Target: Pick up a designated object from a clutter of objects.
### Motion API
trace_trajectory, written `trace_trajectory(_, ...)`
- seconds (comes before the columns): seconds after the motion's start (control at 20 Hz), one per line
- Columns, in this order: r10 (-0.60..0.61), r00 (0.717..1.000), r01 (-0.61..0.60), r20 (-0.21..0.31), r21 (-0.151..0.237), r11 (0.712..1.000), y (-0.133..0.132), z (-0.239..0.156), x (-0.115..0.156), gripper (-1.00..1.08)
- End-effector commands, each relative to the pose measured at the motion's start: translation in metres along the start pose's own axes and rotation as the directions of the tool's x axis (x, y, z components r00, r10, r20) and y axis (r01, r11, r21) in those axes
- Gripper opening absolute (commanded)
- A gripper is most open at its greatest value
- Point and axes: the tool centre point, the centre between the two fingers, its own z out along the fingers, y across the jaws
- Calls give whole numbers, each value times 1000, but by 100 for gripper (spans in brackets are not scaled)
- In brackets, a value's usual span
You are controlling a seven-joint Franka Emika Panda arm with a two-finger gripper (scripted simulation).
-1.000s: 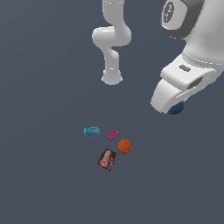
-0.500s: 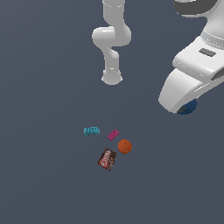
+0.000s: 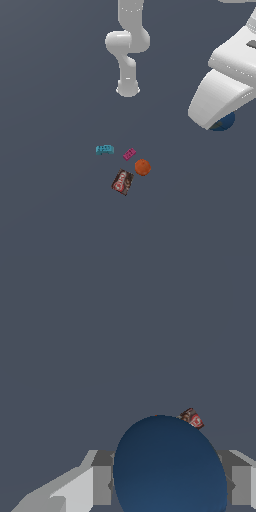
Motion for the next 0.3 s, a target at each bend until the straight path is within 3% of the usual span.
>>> trace_trajectory(0.0,0,1000,0,-1,0,1000,1,-3,2,-100)
trace_trajectory(0.25,0,1000,0,-1,0,1000,2,-5,3,-100)
